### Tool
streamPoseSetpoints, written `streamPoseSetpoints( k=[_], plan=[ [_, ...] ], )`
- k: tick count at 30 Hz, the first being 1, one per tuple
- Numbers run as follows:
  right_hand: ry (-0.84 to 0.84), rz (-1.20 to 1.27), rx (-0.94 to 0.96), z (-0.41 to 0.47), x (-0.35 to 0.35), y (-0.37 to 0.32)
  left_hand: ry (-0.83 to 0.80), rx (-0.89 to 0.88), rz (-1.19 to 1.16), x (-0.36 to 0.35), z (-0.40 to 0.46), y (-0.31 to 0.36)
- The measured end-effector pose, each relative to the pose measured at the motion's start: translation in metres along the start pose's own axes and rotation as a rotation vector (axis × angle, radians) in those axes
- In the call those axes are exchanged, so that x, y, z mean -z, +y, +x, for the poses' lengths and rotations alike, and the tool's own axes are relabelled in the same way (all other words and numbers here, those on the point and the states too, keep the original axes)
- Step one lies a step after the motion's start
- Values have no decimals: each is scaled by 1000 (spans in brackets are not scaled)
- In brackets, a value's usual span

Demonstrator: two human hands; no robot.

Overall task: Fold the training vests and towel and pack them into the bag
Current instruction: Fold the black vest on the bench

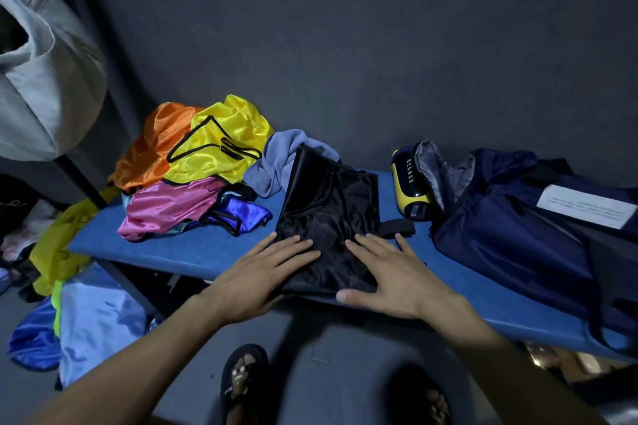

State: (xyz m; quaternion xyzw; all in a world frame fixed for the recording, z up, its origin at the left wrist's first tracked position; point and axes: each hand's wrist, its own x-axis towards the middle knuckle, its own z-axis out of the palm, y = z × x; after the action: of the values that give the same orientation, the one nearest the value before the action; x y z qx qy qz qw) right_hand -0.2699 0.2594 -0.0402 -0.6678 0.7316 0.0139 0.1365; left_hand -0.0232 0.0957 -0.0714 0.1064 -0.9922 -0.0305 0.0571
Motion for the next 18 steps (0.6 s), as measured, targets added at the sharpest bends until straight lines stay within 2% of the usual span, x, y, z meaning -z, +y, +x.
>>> streamPoseSetpoints(
  k=[3,5,8,10,12,14,16,18],
  plan=[
    [98,81,22,-12,8,10,116,-20,-57,2,-2,0],
    [226,182,13,-25,10,19,164,-30,-108,3,-4,1],
    [398,364,-20,-43,10,34,120,-16,-307,9,-10,3],
    [447,377,-40,-50,9,45,81,13,-415,18,-13,6],
    [396,326,-82,-56,10,55,79,81,-552,27,-16,8],
    [208,345,-96,-64,11,62,92,146,-739,38,-15,10],
    [33,338,-26,-70,6,61,100,161,-883,46,-14,9],
    [60,145,16,-67,-6,50,76,151,-969,51,-13,7]
  ],
)
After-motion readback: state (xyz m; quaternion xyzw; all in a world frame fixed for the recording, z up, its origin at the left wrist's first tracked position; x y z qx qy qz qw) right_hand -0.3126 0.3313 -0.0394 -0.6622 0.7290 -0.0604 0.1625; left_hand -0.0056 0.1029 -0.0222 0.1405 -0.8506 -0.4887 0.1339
